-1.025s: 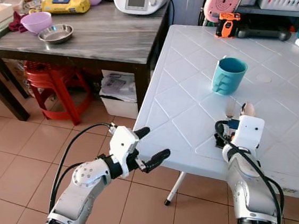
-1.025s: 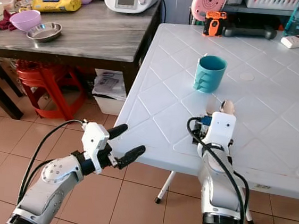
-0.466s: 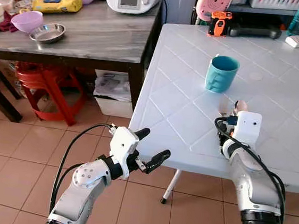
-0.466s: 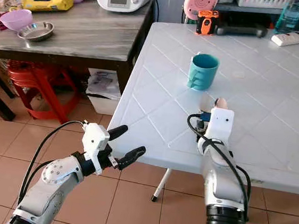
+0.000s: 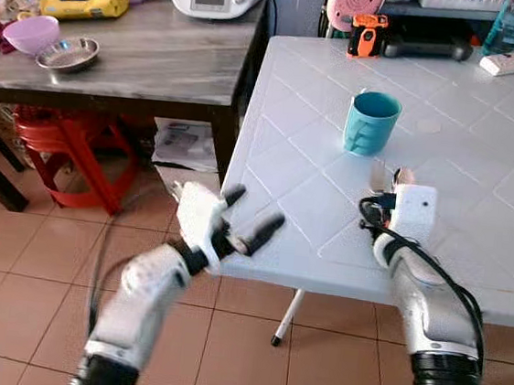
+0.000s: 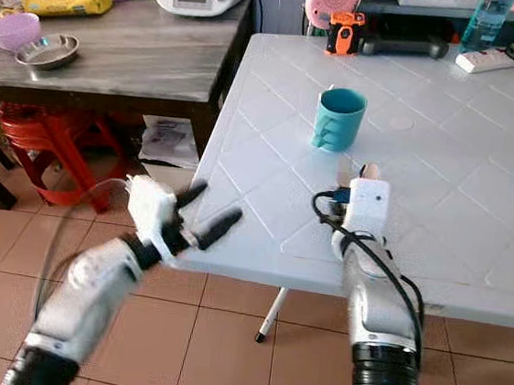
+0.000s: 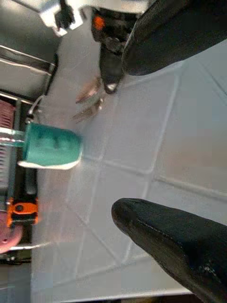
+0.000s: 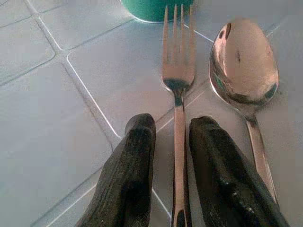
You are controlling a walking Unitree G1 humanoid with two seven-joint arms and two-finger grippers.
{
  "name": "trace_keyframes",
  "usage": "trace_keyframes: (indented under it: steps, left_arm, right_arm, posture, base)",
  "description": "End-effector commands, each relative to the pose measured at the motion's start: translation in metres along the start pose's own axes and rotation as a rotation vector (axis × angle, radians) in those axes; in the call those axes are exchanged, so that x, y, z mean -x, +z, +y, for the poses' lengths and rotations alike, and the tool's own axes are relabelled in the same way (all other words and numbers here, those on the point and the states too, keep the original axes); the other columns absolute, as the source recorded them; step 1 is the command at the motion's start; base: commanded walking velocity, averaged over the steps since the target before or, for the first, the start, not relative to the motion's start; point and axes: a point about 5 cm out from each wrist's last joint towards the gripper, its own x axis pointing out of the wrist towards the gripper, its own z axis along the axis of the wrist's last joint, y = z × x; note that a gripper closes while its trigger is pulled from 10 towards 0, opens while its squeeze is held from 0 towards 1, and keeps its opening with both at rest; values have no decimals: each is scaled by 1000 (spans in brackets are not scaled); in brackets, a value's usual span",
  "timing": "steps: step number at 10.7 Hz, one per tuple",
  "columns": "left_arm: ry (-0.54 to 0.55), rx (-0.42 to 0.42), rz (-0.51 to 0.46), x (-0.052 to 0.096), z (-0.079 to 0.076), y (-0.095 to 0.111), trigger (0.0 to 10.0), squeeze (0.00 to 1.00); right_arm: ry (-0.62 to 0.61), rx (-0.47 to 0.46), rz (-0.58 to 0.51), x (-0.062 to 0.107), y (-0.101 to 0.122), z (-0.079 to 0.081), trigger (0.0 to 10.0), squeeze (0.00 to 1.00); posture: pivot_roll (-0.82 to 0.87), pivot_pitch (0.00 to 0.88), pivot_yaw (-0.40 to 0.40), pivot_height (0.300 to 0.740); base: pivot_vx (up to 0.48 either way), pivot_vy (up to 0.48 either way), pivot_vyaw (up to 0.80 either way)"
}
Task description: Setting the table
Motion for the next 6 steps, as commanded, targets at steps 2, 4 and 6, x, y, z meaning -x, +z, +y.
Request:
trace_keyframes:
  steps: [2,4,6]
  left_arm:
    - [-15,-42,48,7,2,-9,10000,0]
    - [-58,-71,67,10,-5,-15,10000,0]
    - [-72,-96,74,12,-7,-18,10000,0]
  right_arm:
    - [49,1,41,-4,-8,10,10000,0]
    - [58,8,42,-6,-7,12,10000,0]
    - [55,26,74,-5,-15,9,10000,0]
  posture:
    - [-146,110,117,740]
    - [-146,111,115,740]
    - [-142,112,111,740]
  base:
    - [0,0,0]
    - [0,0,0]
    - [0,0,0]
